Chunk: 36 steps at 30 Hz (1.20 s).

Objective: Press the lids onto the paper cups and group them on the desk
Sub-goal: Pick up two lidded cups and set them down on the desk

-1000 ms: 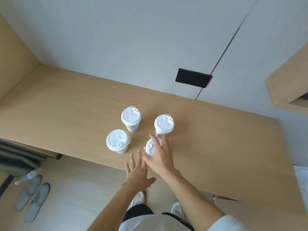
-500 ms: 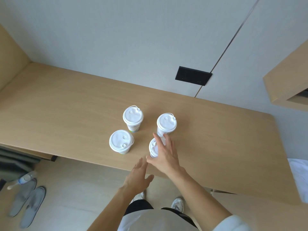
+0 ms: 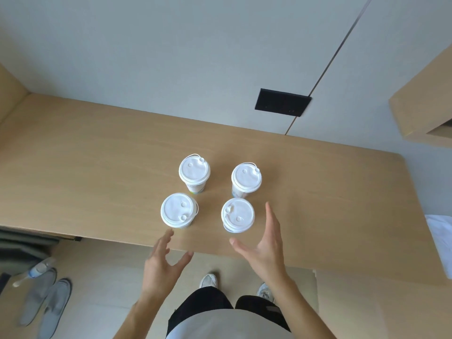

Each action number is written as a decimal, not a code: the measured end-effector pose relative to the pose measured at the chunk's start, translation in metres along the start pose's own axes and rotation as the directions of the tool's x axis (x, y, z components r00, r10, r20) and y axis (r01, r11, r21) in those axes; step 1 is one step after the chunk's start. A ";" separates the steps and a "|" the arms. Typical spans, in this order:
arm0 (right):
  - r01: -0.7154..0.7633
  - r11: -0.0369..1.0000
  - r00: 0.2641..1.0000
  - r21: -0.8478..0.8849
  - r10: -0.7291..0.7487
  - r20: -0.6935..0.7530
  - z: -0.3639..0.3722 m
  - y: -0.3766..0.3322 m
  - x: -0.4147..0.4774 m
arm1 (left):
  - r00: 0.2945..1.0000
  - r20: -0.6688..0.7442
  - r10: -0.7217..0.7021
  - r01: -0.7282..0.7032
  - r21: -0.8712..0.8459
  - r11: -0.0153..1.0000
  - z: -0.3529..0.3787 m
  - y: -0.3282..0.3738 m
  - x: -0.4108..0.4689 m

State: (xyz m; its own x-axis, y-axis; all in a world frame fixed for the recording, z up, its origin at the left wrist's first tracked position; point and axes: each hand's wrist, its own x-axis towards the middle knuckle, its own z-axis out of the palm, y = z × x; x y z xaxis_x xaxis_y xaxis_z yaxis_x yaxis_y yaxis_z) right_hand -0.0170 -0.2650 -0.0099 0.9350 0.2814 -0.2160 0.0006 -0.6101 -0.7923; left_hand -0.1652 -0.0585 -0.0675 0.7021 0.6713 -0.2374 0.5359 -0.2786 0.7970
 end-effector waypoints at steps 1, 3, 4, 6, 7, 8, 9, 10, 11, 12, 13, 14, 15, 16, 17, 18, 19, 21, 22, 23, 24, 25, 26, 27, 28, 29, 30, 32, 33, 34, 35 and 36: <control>-0.034 0.998 0.999 0.056 0.035 -0.020 0.007 0.004 0.000 | 1.000 -0.024 0.001 -0.002 -0.058 0.998 -0.001 0.002 0.006; -0.072 0.988 0.996 0.135 0.080 -0.051 0.024 0.012 0.003 | 0.999 -0.039 -0.020 0.013 -0.177 0.984 0.000 0.006 0.020; -0.085 0.982 0.993 0.171 0.098 -0.070 0.035 0.016 0.006 | 0.999 -0.034 -0.032 0.023 -0.234 0.972 0.003 0.007 0.027; -0.097 0.964 0.984 0.246 0.131 -0.123 0.057 0.022 0.013 | 1.000 -0.026 -0.005 -0.003 -0.314 0.949 0.012 0.006 0.041; -0.092 0.957 0.978 0.277 0.139 -0.154 0.067 0.024 0.016 | 0.999 -0.030 0.023 -0.032 -0.326 0.945 0.018 0.005 0.047; -0.084 0.950 0.972 0.301 0.145 -0.187 0.077 0.026 0.019 | 0.998 -0.042 0.047 -0.058 -0.323 0.944 0.024 0.002 0.052; -0.078 0.944 0.964 0.320 0.154 -0.219 0.085 0.029 0.022 | 0.997 -0.056 0.061 -0.076 -0.321 0.944 0.030 0.000 0.056; -0.075 0.939 0.954 0.335 0.166 -0.251 0.093 0.032 0.025 | 0.995 -0.071 0.067 -0.087 -0.327 0.941 0.036 -0.001 0.060; -0.067 0.933 0.944 0.353 0.174 -0.281 0.100 0.037 0.028 | 0.994 -0.088 0.066 -0.092 -0.336 0.937 0.042 -0.003 0.062; -0.052 0.928 0.935 0.370 0.175 -0.308 0.104 0.040 0.029 | 0.992 -0.110 0.064 -0.099 -0.347 0.933 0.046 -0.003 0.063; -0.034 0.922 0.928 0.385 0.173 -0.331 0.108 0.042 0.031 | 0.989 -0.132 0.063 -0.107 -0.355 0.929 0.050 -0.004 0.065; -0.018 0.919 0.921 0.394 0.168 -0.350 0.111 0.043 0.032 | 0.987 -0.151 0.061 -0.112 -0.363 0.925 0.054 -0.005 0.066; -0.003 0.917 0.917 0.399 0.162 -0.365 0.114 0.044 0.034 | 0.984 -0.166 0.059 -0.117 -0.368 0.922 0.056 -0.005 0.067; 0.013 0.916 0.914 0.401 0.152 -0.376 0.115 0.044 0.034 | 0.982 -0.179 0.057 -0.121 -0.372 0.920 0.058 -0.005 0.068; 0.030 0.915 0.913 0.401 0.139 -0.384 0.116 0.043 0.034 | 0.981 -0.188 0.055 -0.123 -0.374 0.919 0.059 -0.003 0.067; 0.040 0.913 0.912 0.405 0.133 -0.388 0.115 0.042 0.032 | 0.981 -0.187 0.055 -0.123 -0.375 0.919 0.061 -0.001 0.065; 0.045 0.909 0.911 0.414 0.133 -0.391 0.113 0.042 0.031 | 0.982 -0.179 0.062 -0.127 -0.377 0.918 0.063 0.001 0.063; 0.048 0.899 0.905 0.436 0.146 -0.400 0.103 0.042 0.025 | 0.984 -0.156 0.089 -0.143 -0.378 0.915 0.067 0.009 0.052; 0.050 0.895 0.899 0.444 0.153 -0.411 0.097 0.042 0.022 | 0.984 -0.147 0.102 -0.152 -0.382 0.912 0.068 0.014 0.047; 0.054 0.889 0.890 0.455 0.164 -0.425 0.087 0.043 0.018 | 0.984 -0.132 0.121 -0.163 -0.382 0.910 0.071 0.021 0.040; 0.058 0.883 0.879 0.465 0.176 -0.443 0.076 0.045 0.014 | 0.983 -0.112 0.144 -0.176 -0.381 0.908 0.076 0.030 0.034; 0.063 0.876 0.866 0.477 0.190 -0.463 0.064 0.048 0.010 | 0.981 -0.090 0.169 -0.191 -0.378 0.906 0.082 0.040 0.028; 0.068 0.868 0.850 0.491 0.207 -0.484 0.051 0.052 0.006 | 0.978 -0.064 0.198 -0.207 -0.378 0.902 0.089 0.050 0.021; 0.072 0.862 0.835 0.502 0.223 -0.504 0.039 0.055 0.003 | 0.975 -0.037 0.220 -0.218 -0.382 0.898 0.096 0.059 0.016; 0.074 0.855 0.815 0.514 0.245 -0.525 0.024 0.061 -0.003 | 0.970 -0.006 0.245 -0.228 -0.384 0.895 0.107 0.071 0.007; 0.074 0.849 0.792 0.524 0.269 -0.548 0.006 0.069 -0.009 | 0.962 0.027 0.271 -0.240 -0.388 0.890 0.120 0.084 -0.003; 0.075 0.842 0.767 0.534 0.293 -0.570 -0.013 0.078 -0.017 | 0.953 0.061 0.297 -0.251 -0.393 0.885 0.134 0.097 -0.013; 0.080 0.835 0.715 0.544 0.332 -0.615 -0.046 0.096 -0.030 | 0.929 0.136 0.344 -0.266 -0.401 0.877 0.162 0.119 -0.034; 0.083 0.827 0.679 0.555 0.361 -0.639 -0.066 0.111 -0.041 | 0.909 0.185 0.374 -0.276 -0.406 0.871 0.182 0.131 -0.049; 0.086 0.819 0.639 0.568 0.392 -0.662 -0.086 0.127 -0.052 | 0.886 0.235 0.400 -0.281 -0.413 0.866 0.202 0.142 -0.064; 0.084 0.815 0.599 0.573 0.418 -0.683 -0.105 0.145 -0.064 | 0.862 0.286 0.419 -0.280 -0.420 0.863 0.223 0.153 -0.081; 0.080 0.817 0.557 0.570 0.438 -0.706 -0.125 0.162 -0.078 | 0.836 0.334 0.436 -0.279 -0.426 0.860 0.245 0.162 -0.098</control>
State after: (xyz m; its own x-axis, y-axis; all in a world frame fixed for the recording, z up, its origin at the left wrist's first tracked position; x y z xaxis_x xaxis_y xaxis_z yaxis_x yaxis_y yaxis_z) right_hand -0.0449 -0.4785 -0.0499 0.7716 -0.6329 -0.0644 -0.1267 -0.0536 -0.9905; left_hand -0.0326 -0.3378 -0.0505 0.9770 0.2103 -0.0360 0.0653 -0.1341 0.9888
